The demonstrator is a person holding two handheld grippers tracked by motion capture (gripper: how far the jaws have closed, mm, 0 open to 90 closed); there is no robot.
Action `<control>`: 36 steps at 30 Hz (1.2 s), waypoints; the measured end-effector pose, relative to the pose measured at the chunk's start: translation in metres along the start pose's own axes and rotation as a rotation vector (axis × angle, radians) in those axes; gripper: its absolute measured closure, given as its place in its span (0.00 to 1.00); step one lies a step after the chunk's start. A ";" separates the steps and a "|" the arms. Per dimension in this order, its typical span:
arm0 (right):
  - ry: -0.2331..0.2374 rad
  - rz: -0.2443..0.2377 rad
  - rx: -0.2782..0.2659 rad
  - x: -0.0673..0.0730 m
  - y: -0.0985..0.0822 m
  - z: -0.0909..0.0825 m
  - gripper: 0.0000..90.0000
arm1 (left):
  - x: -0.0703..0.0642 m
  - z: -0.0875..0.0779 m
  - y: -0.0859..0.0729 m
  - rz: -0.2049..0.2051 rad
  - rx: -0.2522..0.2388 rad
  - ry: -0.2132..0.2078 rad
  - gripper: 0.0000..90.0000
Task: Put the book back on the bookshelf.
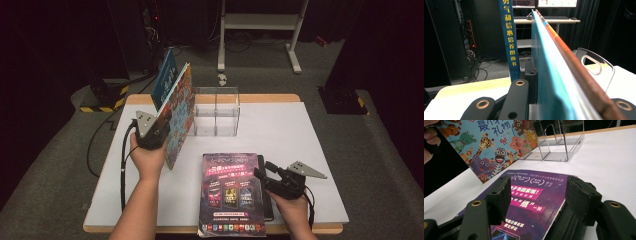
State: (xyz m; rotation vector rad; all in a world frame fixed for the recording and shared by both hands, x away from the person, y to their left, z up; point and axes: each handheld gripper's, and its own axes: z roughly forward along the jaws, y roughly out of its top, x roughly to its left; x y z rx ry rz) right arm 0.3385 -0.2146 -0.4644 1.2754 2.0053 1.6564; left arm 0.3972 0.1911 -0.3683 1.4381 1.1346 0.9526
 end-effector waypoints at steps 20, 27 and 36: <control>0.000 -0.002 0.002 0.000 0.000 0.000 0.42 | 0.004 -0.009 -0.014 0.004 0.022 -0.014 0.83; 0.000 -0.002 0.001 0.001 0.000 0.000 0.42 | 0.004 -0.018 -0.025 0.011 0.033 -0.011 0.84; 0.002 -0.001 -0.001 0.001 0.000 0.000 0.42 | 0.002 -0.024 -0.039 0.004 0.038 -0.018 0.83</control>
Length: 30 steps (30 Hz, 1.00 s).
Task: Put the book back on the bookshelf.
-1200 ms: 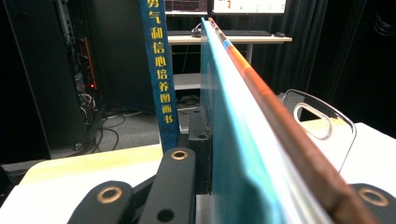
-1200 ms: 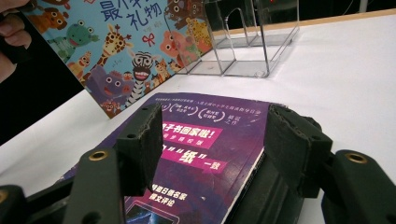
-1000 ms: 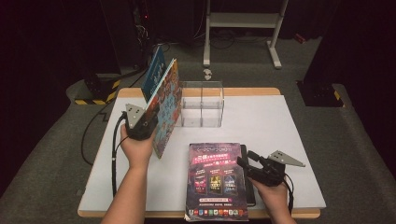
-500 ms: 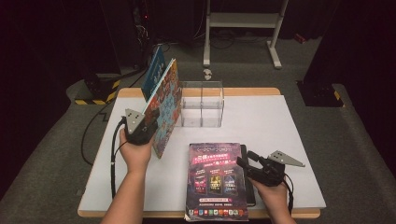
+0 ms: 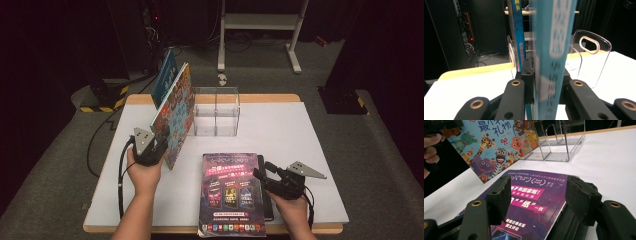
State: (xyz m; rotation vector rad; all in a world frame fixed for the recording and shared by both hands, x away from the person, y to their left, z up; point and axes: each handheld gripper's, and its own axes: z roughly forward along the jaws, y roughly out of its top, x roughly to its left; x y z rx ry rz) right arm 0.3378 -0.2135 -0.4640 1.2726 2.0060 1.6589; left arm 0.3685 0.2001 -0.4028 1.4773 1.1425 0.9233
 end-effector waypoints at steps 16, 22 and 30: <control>0.003 0.004 -0.001 0.000 0.000 0.000 0.42 | -0.010 0.005 -0.001 0.013 -0.011 0.073 0.89; 0.005 0.007 -0.003 -0.001 0.000 -0.001 0.42 | -0.014 0.011 0.001 0.028 -0.007 0.101 0.89; 0.008 0.014 -0.002 -0.001 0.000 -0.001 0.42 | -0.021 0.022 0.003 0.039 -0.006 0.137 0.89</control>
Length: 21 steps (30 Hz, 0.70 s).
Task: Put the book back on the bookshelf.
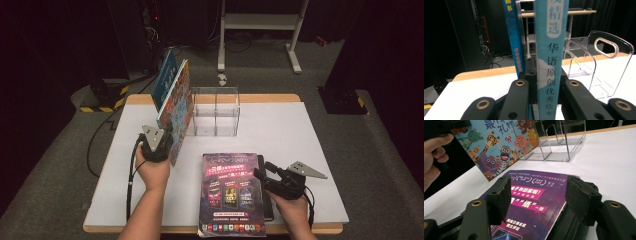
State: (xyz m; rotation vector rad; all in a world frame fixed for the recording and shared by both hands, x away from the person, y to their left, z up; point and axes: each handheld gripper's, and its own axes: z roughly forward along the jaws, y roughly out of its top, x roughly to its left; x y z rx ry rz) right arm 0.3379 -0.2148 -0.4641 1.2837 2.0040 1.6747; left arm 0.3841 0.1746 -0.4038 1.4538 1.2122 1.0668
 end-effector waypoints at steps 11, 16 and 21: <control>0.005 0.002 0.000 -0.001 0.000 0.000 0.42 | 0.000 0.004 0.001 -0.015 0.004 0.029 0.89; 0.006 0.005 0.003 -0.001 0.000 0.000 0.42 | 0.000 0.004 0.001 -0.011 0.006 0.045 0.88; 0.008 0.006 0.003 -0.001 0.000 0.000 0.42 | -0.001 0.003 0.001 0.003 0.007 0.058 0.88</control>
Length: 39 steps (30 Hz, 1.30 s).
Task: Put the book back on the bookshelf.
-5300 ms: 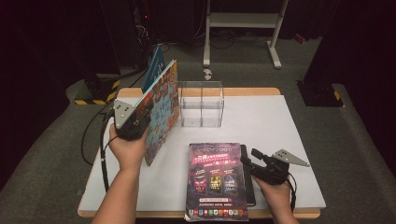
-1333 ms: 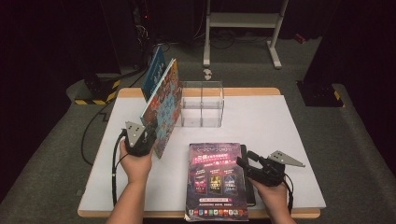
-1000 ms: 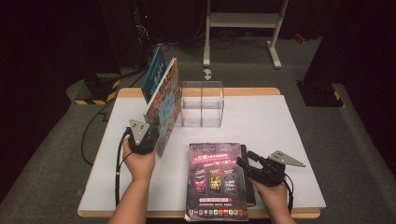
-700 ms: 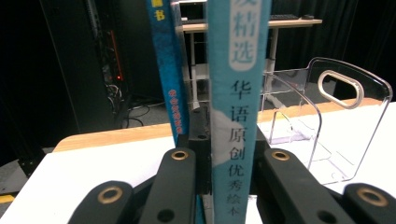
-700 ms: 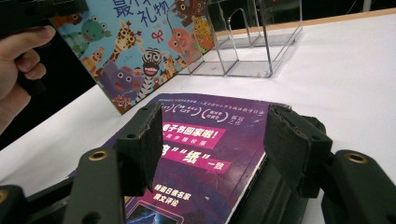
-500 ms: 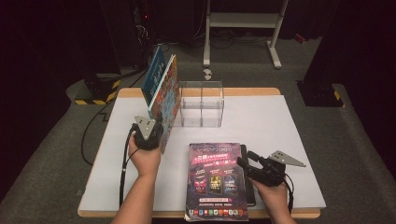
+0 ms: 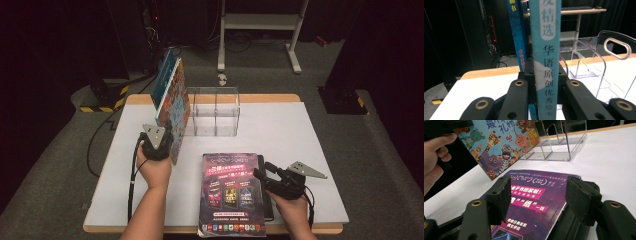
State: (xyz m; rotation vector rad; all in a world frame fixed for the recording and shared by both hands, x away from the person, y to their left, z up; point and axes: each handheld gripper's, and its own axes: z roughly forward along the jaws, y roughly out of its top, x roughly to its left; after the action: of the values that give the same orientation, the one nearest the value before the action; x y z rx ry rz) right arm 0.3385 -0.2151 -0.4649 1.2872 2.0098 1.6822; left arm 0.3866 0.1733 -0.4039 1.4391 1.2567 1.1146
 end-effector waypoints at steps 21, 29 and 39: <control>0.003 -0.006 0.004 0.001 -0.001 0.001 0.42 | 0.002 0.000 -0.002 -0.020 -0.009 -0.031 0.83; 0.002 -0.007 0.007 0.002 -0.001 0.002 0.42 | 0.004 -0.004 -0.003 -0.030 -0.019 -0.045 0.77; 0.001 -0.008 0.009 0.002 -0.001 0.003 0.42 | 0.008 -0.008 -0.004 -0.025 -0.024 -0.052 0.74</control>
State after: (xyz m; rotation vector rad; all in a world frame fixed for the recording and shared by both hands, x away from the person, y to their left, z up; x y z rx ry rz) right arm 0.3388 -0.2118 -0.4662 1.2797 2.0230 1.6726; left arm 0.3791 0.1821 -0.4061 1.4217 1.2175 1.0654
